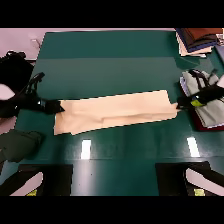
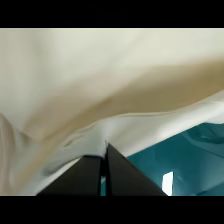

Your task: Fold the shirts.

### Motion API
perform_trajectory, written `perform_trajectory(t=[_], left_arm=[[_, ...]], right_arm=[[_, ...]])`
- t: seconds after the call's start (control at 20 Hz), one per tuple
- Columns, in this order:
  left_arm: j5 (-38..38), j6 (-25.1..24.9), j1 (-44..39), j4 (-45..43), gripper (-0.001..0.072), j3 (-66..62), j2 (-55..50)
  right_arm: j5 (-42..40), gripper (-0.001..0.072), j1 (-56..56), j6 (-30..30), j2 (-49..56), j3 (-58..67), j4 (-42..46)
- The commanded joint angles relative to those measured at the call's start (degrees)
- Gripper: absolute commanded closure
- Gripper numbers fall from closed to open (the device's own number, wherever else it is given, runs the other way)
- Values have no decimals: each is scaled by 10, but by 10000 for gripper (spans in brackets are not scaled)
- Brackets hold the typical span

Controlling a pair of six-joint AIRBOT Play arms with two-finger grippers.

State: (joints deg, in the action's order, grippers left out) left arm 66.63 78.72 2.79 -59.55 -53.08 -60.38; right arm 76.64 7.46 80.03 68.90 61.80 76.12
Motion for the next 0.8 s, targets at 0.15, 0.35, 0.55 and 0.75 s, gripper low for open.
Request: perform_trajectory(t=[0.15,0.35,0.55,0.75], left_arm=[[-71,-6,1,4,550,-91,-137],[-67,20,0,13,157,-101,-136],[-44,20,0,46,183,-102,-136],[-58,13,-37,61,669,-102,-136]], right_arm=[[-15,617,-31,9,157,134,-17],[-7,312,20,-22,183,178,-108],[32,168,103,-61,183,130,-134],[21,160,175,-106,200,49,-168]])
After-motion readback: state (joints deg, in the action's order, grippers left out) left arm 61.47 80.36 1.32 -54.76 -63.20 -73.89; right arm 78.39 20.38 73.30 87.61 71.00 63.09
